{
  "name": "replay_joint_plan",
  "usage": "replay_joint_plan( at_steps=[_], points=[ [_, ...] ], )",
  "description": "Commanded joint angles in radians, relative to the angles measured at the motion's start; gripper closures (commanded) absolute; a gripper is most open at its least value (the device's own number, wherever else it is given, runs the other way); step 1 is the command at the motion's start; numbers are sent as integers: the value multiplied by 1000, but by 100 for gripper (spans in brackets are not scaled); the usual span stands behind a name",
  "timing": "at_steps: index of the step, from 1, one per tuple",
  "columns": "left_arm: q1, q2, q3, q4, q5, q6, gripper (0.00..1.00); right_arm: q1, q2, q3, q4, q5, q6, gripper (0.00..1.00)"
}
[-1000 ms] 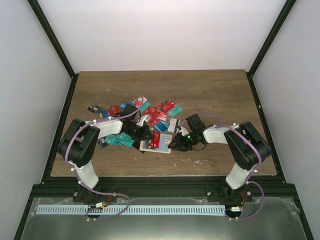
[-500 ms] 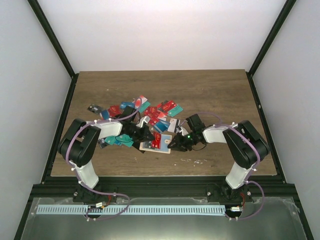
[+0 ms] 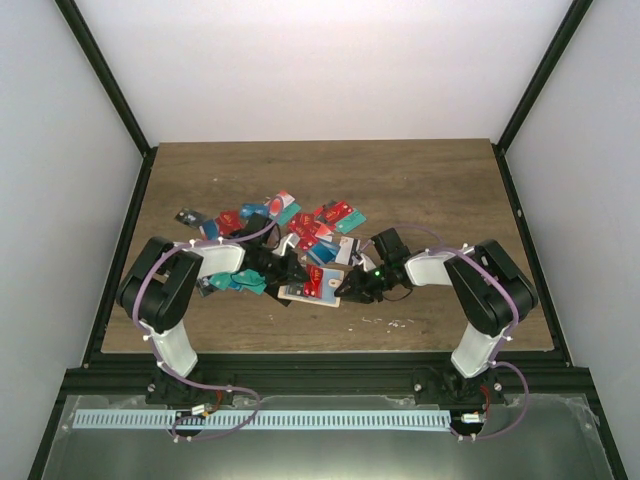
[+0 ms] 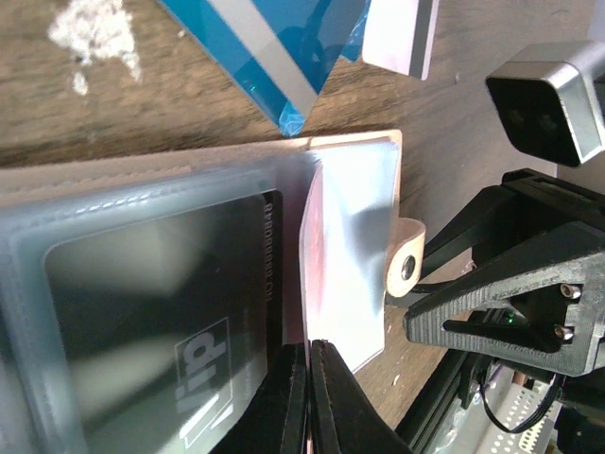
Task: Put the credit cards into the card holder
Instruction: Insert the credit card into the card holder.
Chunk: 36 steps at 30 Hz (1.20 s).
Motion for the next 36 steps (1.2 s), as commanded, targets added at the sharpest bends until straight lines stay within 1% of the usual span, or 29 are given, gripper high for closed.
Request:
replay_joint_plan(
  at_steps=[1,14,18,22,27,36],
  points=[
    [5,-3,-36,-7,-28,-34,96,6,25,-7,-7,39,13,74],
    [21,-20,-95,9,-61,-173,96,6,64,7,0,24,33,74],
    [21,-46,-112,10,-74,-219,96,6,73,10,-1,21,31,74],
    [22,-46,-114,7,-62,-229,96,6,85,14,1,15,30,74],
    [16,-12,-93,-9,-18,-200,96,6,94,24,-2,13,23,74],
    [14,99,32,-162,38,17,96,5,107,59,-36,32,-6,75]
  ],
)
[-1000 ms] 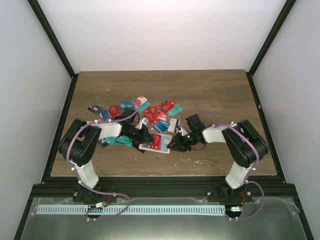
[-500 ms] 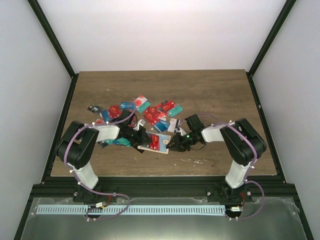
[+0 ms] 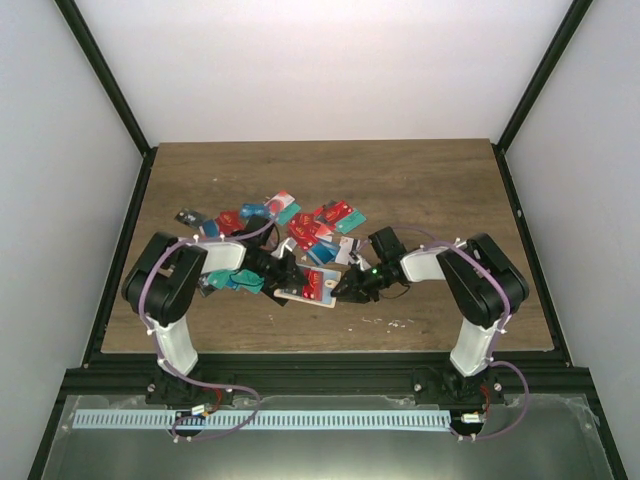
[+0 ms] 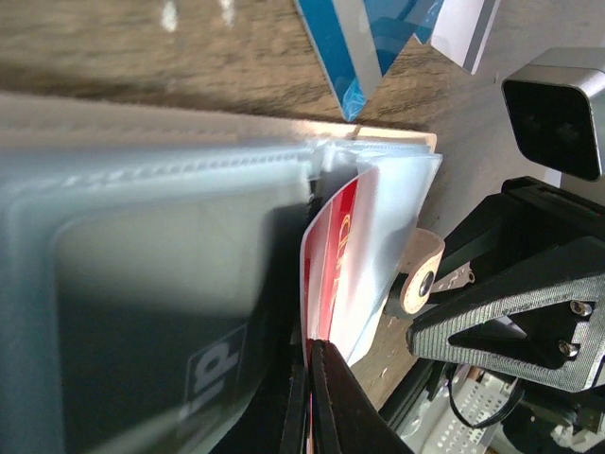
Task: Put the credit cards into the card holder
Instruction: Insert the credit card into the card holder.
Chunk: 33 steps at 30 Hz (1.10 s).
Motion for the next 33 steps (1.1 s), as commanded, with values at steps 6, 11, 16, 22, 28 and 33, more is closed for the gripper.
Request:
replay_joint_plan(
  at_steps=[6,11,16,22,28,33],
  points=[
    [-6,115,117,-234,-2,248,96,2,38,47,-88,135,-67,75],
    [-9,153,175,-307,-1,318,96,-6,36,70,-113,148,-90,75],
    [-23,159,187,-288,-6,280,96,-10,37,89,-115,139,-99,75],
    [-72,177,204,-261,-17,233,96,-10,42,103,-99,123,-93,75],
    [-104,191,200,-211,-32,160,91,-10,42,110,-87,113,-86,75],
    [-109,162,208,-251,-68,155,75,-12,30,118,-108,118,-99,75]
  ],
)
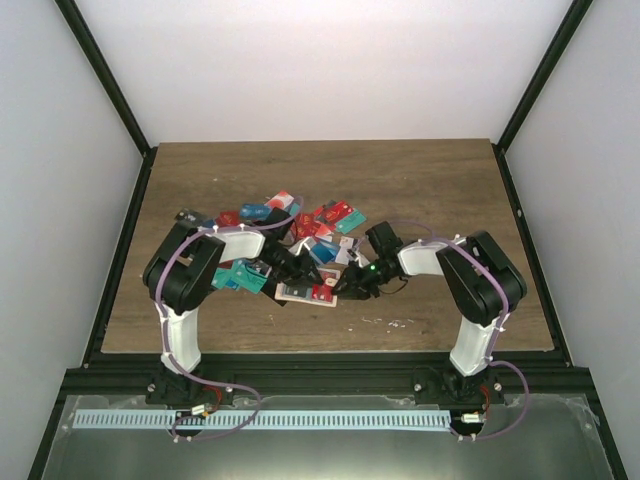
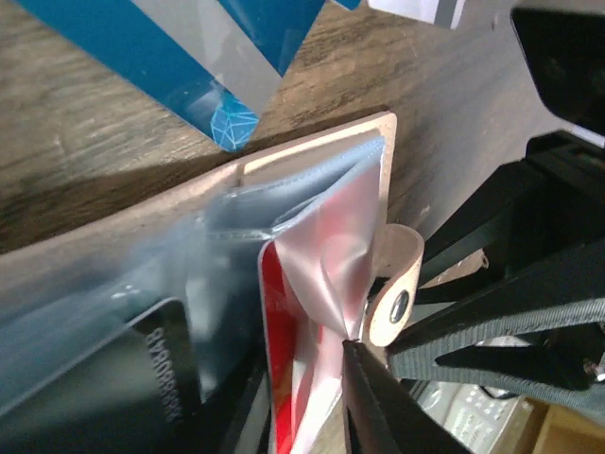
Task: Put the credit cards into the card holder
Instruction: Insert the credit card into the card holder.
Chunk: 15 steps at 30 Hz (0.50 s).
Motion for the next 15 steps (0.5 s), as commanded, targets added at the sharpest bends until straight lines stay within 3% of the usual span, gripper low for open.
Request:
replay_joint_plan(
  at_steps=[1,9,15],
  points=[
    [-38,-3,-1,-70,-106,-21,73,-10,7,37,19,87,-31,75],
    [-38,-100,61,-240,-187,-15,54,-18,-55,45,-72,133,-101,73],
    [-32,-173,93,-337,-250,-12,39,-17,-100,86,-179,206,-165,65]
  ],
)
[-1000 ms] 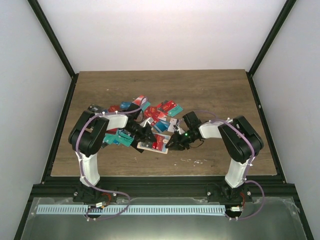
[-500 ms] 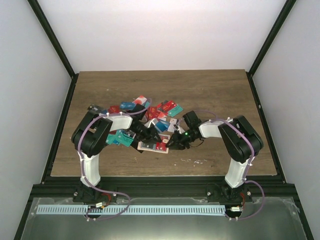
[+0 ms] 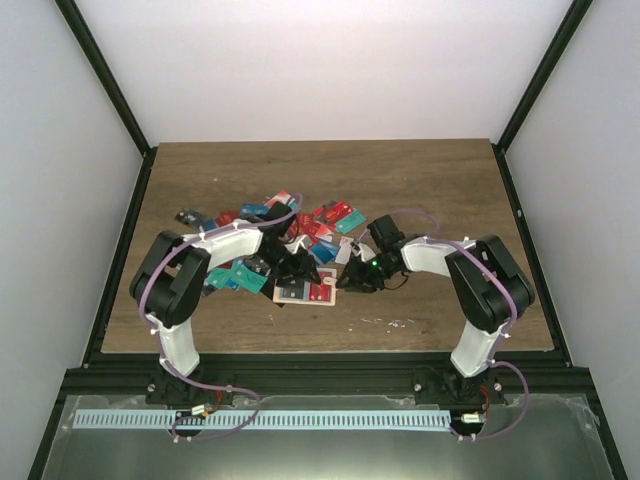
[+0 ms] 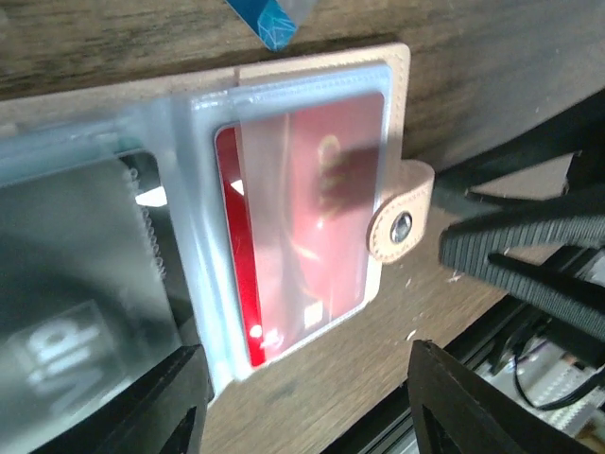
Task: Put the credit cards into the card holder
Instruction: Insert the credit card into the card holder.
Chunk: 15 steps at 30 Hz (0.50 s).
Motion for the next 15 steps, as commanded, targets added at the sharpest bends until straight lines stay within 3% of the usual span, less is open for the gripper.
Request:
replay_joint_plan(
  at_steps=[1,11,15],
  points=[
    [12,-85,35,-114,-85,6,37,-5,-58,51,-96,84,-69,63],
    [126,-134,-28,-130,-229,112,20,-1,-51,80,-97,62,-58,53],
    [152,-102,-54,-83,-216,135,18,8,-26,104,-103,68,-52,44]
  ],
)
